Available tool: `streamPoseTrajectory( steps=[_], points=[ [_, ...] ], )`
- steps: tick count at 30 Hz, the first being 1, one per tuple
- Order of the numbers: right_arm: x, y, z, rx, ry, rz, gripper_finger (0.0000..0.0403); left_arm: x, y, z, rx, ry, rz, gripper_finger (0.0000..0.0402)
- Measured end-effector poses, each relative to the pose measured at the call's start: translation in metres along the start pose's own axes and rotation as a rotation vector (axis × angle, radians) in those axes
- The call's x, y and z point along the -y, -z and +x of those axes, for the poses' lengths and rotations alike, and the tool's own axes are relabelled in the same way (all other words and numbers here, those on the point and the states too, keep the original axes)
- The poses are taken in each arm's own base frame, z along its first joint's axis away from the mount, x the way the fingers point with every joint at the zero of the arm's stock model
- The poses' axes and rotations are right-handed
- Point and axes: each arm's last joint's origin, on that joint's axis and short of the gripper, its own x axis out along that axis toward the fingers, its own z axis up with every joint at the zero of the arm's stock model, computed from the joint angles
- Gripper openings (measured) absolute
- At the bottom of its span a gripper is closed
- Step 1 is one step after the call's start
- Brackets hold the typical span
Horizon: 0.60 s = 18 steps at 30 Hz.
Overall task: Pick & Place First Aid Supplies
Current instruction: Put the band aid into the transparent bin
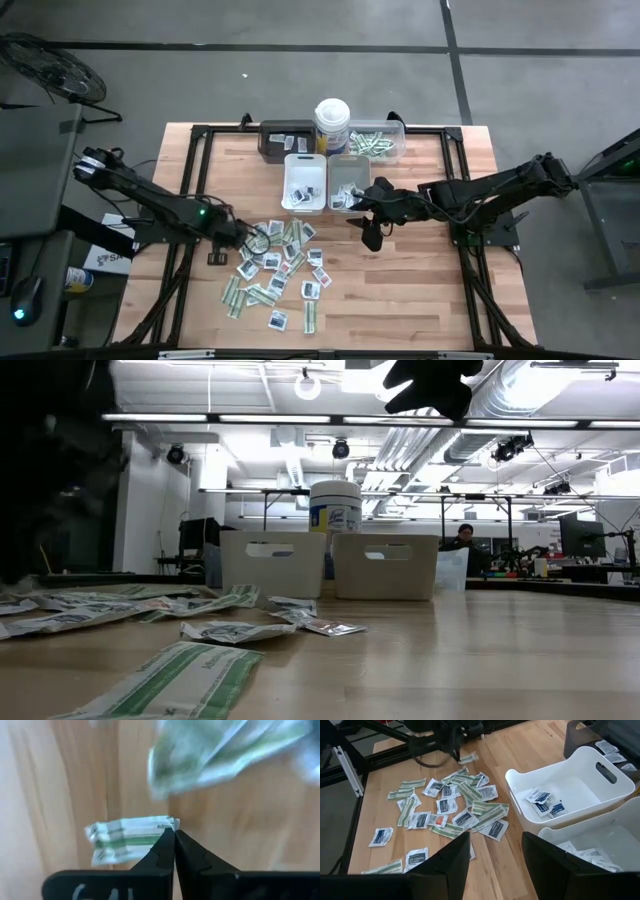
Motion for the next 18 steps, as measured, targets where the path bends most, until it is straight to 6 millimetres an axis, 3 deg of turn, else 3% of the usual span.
streamPoseTrajectory(
  steps=[5,8,14,18],
  points=[
    [0.000,0.000,0.000,0.008,0.016,0.005,0.0172,0.007,-0.024,-0.030,0.130,0.008,0.162,0.0000],
    [0.002,-0.001,0.000,0.034,0.064,0.095,0.0173,0.011,-0.041,-0.054,0.244,-0.009,0.264,0.0000],
    [0.006,-0.003,0.000,0.105,0.140,0.421,0.0172,0.013,-0.066,-0.104,0.442,-0.220,0.497,0.0000],
    [0.004,-0.007,0.000,0.138,0.106,0.497,0.0174,0.013,-0.081,-0.130,0.553,-0.410,0.697,0.0000]
  ],
)
